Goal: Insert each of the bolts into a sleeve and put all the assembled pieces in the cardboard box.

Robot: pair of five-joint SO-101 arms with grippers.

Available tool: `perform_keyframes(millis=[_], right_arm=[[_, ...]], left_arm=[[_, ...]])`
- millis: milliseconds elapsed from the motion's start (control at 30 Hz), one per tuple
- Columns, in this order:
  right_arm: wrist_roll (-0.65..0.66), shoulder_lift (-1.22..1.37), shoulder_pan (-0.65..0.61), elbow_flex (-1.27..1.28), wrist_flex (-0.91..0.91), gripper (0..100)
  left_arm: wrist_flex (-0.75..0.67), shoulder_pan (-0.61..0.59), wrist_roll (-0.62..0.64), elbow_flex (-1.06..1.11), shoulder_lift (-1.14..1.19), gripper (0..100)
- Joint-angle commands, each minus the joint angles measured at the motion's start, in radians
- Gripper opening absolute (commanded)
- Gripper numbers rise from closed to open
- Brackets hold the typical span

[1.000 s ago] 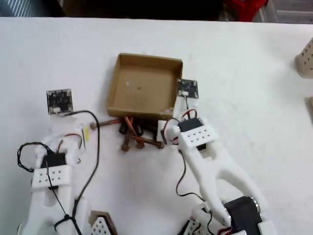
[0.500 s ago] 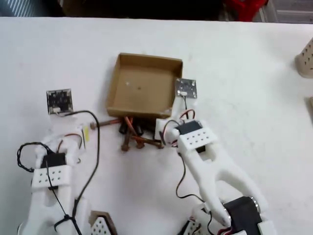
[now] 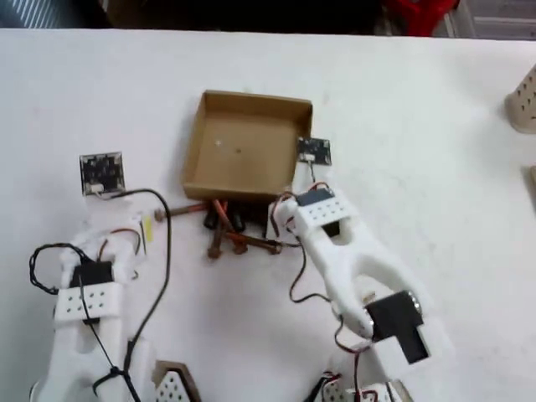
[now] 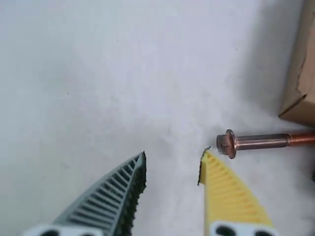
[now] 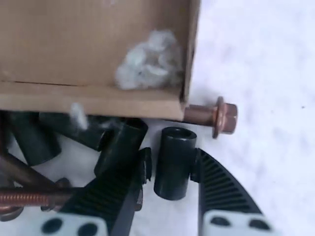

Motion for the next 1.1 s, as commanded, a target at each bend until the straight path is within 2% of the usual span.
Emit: perform_keyframes(millis=[0,100,233,300,467,700,833,967,1067], right_arm=[[-0.009,0.074,0.012,-0.103,0.045,13.7],[-0.009,0.113,0.018,-0.157,0.090,12.9],[0.000,0.114,0.053,-0.180,0.130,1.0],[0.002,0.104,0.085,-0.173,0.133,3.1],[0.114,0.045,0.171,-0.172,0.197,1.6],[0.150,-0.094,0.259,-0.172,0.394,1.6],[0.338,-0.159,0.312,-0.169,0.466,1.6],[0.476,-0.168,0.401,-0.084,0.394,1.6],[0.555,-0.168,0.466,0.031,0.208,1.7]], left_arm=[[-0.023,0.012,-0.009,-0.003,0.004,20],[-0.023,0.012,-0.009,-0.003,0.004,20],[-0.023,0.012,-0.009,-0.003,0.004,20],[-0.023,0.012,-0.009,-0.003,0.004,20],[-0.023,0.012,-0.009,-0.003,0.004,20],[-0.023,0.012,-0.009,-0.003,0.004,20],[-0.023,0.012,-0.009,-0.003,0.004,20],[-0.023,0.012,-0.009,-0.002,0.004,20],[-0.023,0.015,-0.009,0.003,0.004,20]])
